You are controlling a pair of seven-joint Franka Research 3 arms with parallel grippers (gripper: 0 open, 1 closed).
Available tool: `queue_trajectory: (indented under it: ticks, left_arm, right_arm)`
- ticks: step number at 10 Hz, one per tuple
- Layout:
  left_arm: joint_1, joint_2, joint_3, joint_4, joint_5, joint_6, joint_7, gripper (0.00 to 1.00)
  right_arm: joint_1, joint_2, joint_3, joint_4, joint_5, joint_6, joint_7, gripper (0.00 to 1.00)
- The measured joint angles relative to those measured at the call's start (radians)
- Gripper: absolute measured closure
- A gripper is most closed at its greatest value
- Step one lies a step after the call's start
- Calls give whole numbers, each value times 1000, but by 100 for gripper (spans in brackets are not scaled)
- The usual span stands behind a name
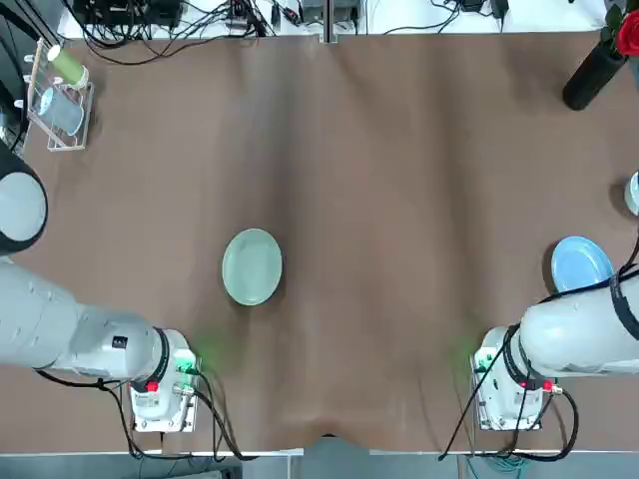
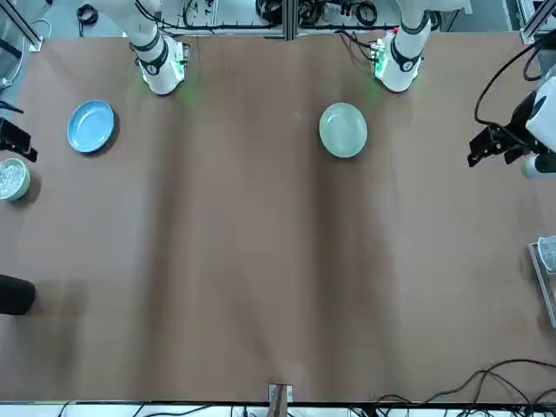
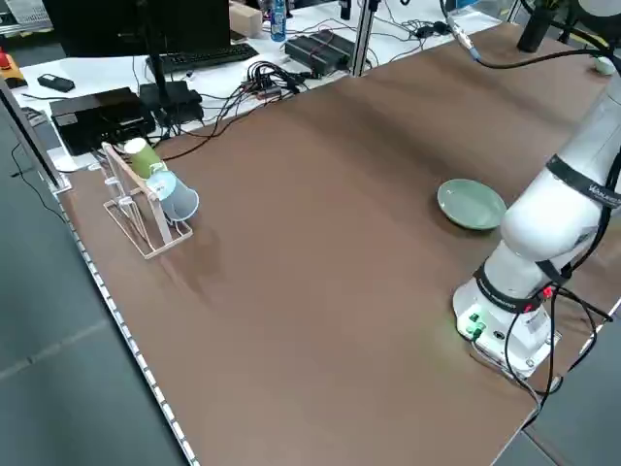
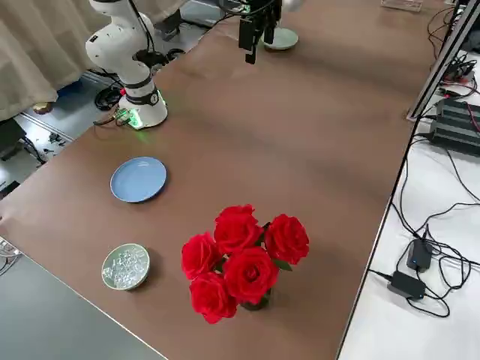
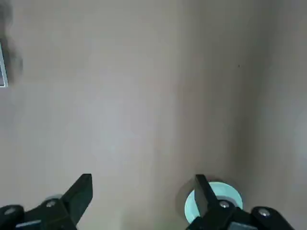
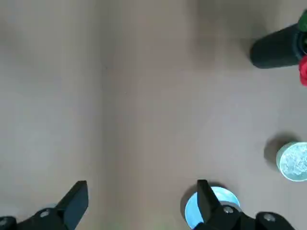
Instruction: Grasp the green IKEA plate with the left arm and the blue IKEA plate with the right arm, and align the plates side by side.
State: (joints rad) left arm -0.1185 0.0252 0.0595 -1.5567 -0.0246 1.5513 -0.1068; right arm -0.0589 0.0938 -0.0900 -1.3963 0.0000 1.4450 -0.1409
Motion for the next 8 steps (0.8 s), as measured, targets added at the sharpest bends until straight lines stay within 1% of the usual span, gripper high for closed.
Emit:
queue_trajectory:
  ticks: [2,3,4,5,6,7,8]
  left_arm:
    - [1,-8,-1,-51,0,2,4,5]
    - [1,-25,-3,-105,0,21,4,4]
    - [1,-60,-4,-191,0,71,4,3]
    - [1,-117,-5,-307,0,136,4,2]
    - [0,-192,-8,-450,0,212,4,2]
    - [1,-270,-23,-597,0,287,4,1]
    - [1,-334,-54,-717,0,335,-2,1]
  right_arm:
    - [-50,3,-1,-59,1,29,0,0]
    - [-84,0,-3,-115,28,49,0,0]
    - [-127,-12,-5,-185,77,68,-1,0]
    - [-177,-27,-7,-255,117,81,-4,0]
    - [-217,-40,-8,-307,135,91,-34,0]
    - [-244,-52,-9,-356,143,115,-76,0]
    - [-267,-73,-9,-439,166,168,-115,0]
